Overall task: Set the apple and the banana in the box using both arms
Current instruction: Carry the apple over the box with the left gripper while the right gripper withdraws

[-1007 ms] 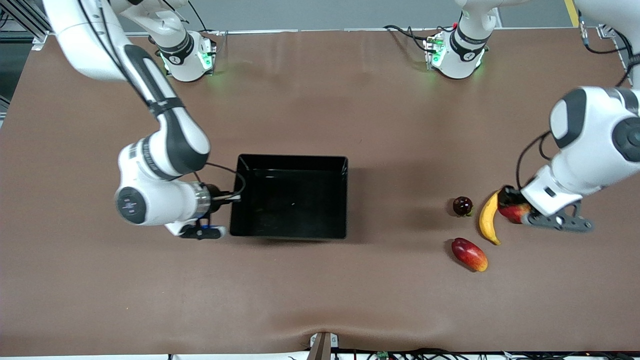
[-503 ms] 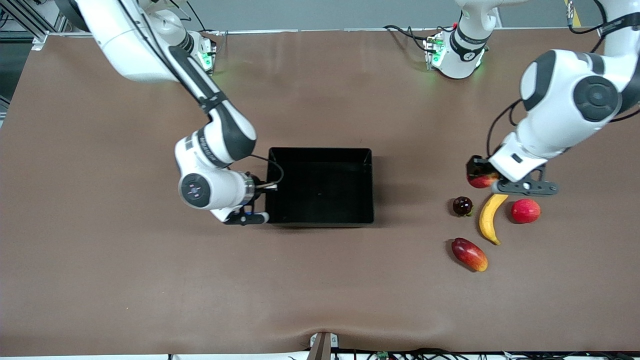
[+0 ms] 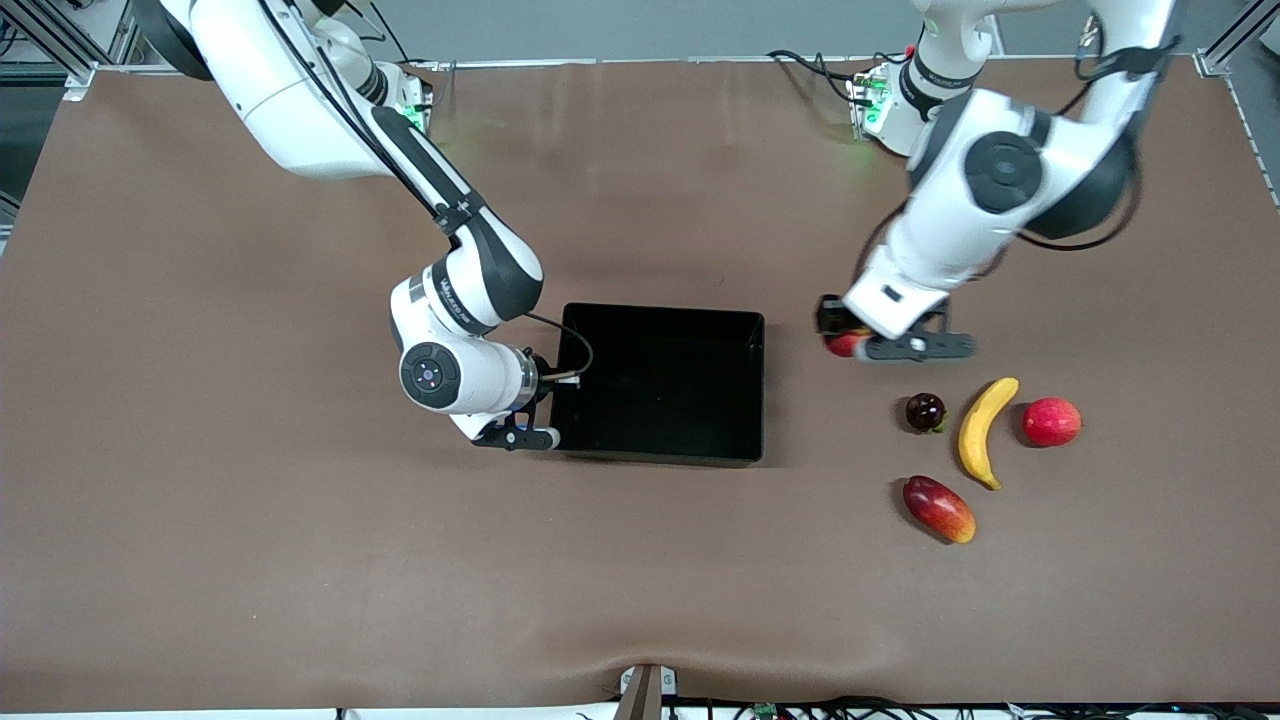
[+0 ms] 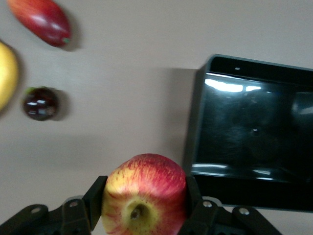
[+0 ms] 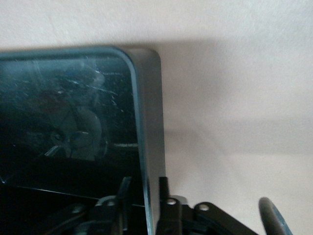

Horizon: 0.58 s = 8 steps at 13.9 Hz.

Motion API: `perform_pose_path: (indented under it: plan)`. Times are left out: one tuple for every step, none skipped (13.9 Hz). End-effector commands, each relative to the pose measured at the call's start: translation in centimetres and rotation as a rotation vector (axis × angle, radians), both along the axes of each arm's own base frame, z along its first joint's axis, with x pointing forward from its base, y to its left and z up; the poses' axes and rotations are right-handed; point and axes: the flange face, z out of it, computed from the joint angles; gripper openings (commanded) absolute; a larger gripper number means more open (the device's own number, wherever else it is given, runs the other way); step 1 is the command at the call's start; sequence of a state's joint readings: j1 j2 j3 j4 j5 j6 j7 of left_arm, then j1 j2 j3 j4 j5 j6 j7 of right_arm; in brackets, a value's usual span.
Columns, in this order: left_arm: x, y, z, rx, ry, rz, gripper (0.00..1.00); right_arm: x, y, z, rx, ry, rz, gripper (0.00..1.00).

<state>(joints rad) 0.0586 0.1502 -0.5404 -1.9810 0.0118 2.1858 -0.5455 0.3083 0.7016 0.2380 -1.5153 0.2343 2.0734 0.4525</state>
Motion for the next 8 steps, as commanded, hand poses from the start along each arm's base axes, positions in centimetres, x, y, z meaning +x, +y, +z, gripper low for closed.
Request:
perform_pose_path:
  plan:
    - [-1.0,-3.3,-1.9,-0.036,-0.017,0.029,0.0,1.5,-1.3,3.9,-0.003,0.015,-0.01,1.0]
    - [-1.2,-4.5,-2.4,-0.045,-0.03,0.04,0.0,2.3,-2.4,6.4,-0.01,0.025,-0.005,1.0]
    - [-1.5,-5.6,-3.1,-0.037,-0.039,0.035,0.0,3.0,-3.8,8.2,-0.015,0.049,-0.008,1.0]
    - [-2.1,-7.3,-4.0,-0.024,-0.044,0.018,0.0,3.9,-5.4,9.9,-0.016,0.063,-0.017,1.0]
    - [-2.5,-8.4,-5.0,-0.015,-0.052,0.027,0.0,4.9,-7.7,11.9,-0.014,0.074,-0.033,1.0]
    - [-3.0,-9.6,-6.1,-0.008,-0.068,0.043,0.0,5.7,-9.9,13.6,-0.013,0.083,-0.049,1.0]
    - [-3.4,-10.6,-7.3,0.006,-0.083,0.047,0.0,6.4,-12.1,15.8,-0.025,0.081,-0.056,1.0]
    - [-3.2,-11.2,-8.2,0.016,-0.098,0.053,0.0,6.7,-14.2,17.9,-0.053,0.096,-0.057,1.0]
